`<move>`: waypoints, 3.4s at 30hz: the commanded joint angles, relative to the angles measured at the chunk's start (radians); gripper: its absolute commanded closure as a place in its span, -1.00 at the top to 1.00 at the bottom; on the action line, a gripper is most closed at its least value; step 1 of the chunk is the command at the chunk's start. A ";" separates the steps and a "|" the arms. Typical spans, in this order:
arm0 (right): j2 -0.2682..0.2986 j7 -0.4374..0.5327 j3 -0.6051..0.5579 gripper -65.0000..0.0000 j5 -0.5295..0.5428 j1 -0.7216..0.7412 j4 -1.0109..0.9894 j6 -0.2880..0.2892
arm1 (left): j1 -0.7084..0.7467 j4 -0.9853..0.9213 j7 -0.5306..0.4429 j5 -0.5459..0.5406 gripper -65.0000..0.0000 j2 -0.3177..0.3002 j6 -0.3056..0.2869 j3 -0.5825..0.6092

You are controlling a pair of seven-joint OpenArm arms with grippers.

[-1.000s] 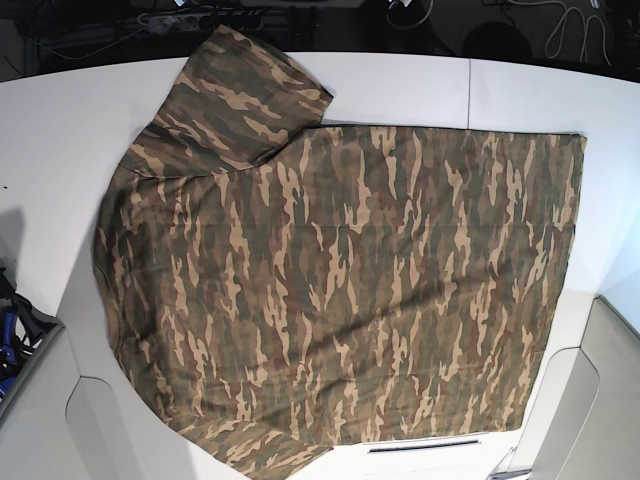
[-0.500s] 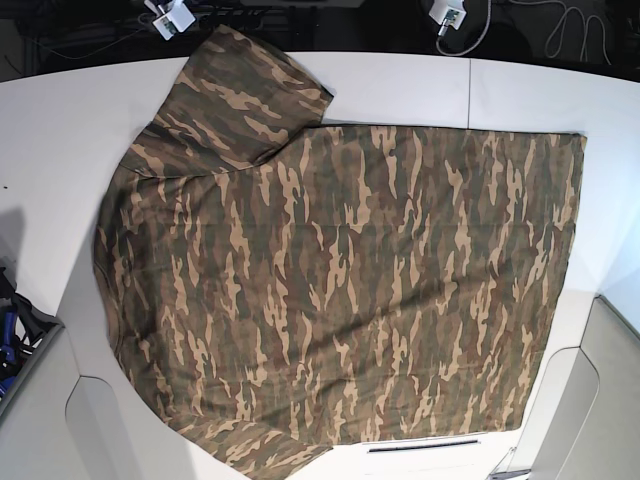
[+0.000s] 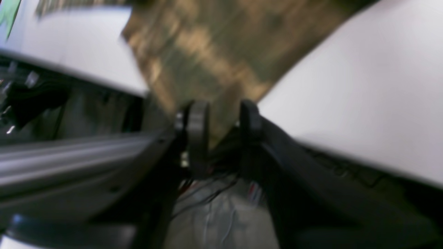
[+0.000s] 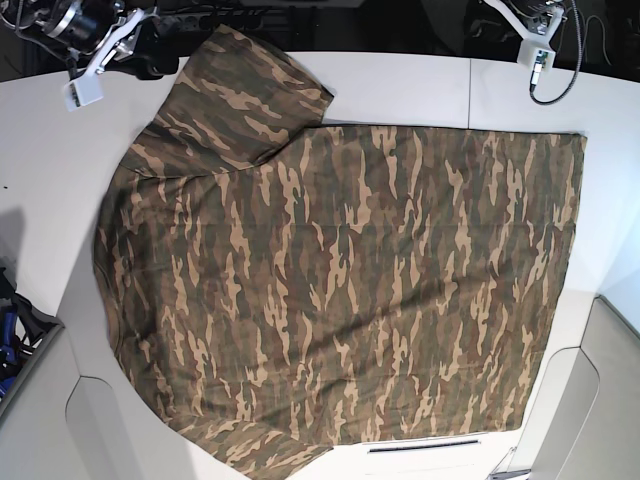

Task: Fold the T-shirt properly
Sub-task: 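Grasp the shirt's shoulder corners with the left and right grippers, then lift the shirt with both grippers and drag it toward the robot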

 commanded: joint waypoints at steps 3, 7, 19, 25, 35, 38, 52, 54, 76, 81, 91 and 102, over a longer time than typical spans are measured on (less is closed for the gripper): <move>-0.007 0.009 0.049 -0.03 0.021 0.037 0.008 -0.016 | 0.009 0.027 -0.014 -0.054 -0.10 -0.023 -0.019 -0.035; -0.008 0.010 0.051 0.00 0.016 0.075 -0.027 -0.023 | -0.006 0.027 -0.021 -0.074 -0.09 -0.063 -0.020 -0.040; -0.014 0.010 0.009 0.00 0.026 0.169 -0.258 -0.011 | -0.120 0.026 -0.024 -0.030 0.21 -0.166 0.028 -0.050; -0.020 0.010 -0.059 0.00 0.027 0.170 -0.263 -0.011 | -0.190 0.009 -0.029 -0.017 0.46 -0.249 0.051 -0.080; -0.138 0.010 -0.065 0.00 0.004 0.173 -0.263 -0.011 | -0.393 -0.317 -0.029 -0.040 0.46 -0.394 0.082 -0.136; -0.146 0.010 -0.065 0.00 0.002 0.174 -0.263 -0.011 | -0.457 -0.446 -0.029 -0.055 0.46 -0.424 0.061 -0.135; -0.146 0.021 -0.065 0.00 0.002 0.174 -0.263 -0.010 | -0.555 -0.725 0.025 -0.211 0.46 -0.443 -0.020 -0.092; -0.146 0.021 -0.065 0.00 0.002 0.174 -0.263 -0.010 | -0.555 -0.725 0.062 -0.246 0.46 -0.443 -0.031 -0.069; -0.147 0.021 -0.065 -0.49 0.058 0.173 -0.263 -0.010 | -0.517 -0.678 0.249 -0.410 -0.01 -0.394 -0.069 -0.029; -0.146 0.021 -0.065 -1.00 0.057 0.174 -0.263 0.006 | -0.517 -0.652 0.248 -0.441 -0.77 -0.395 -0.069 -0.029; -0.146 -0.010 -0.051 -1.00 0.145 0.173 -0.196 0.015 | -0.520 -0.595 0.248 -0.562 -1.00 -0.466 -0.069 -0.031; -0.146 -0.021 -0.042 -1.00 0.114 0.285 -0.051 0.014 | -0.615 -0.521 0.248 -0.581 -1.00 -0.486 -0.069 -0.031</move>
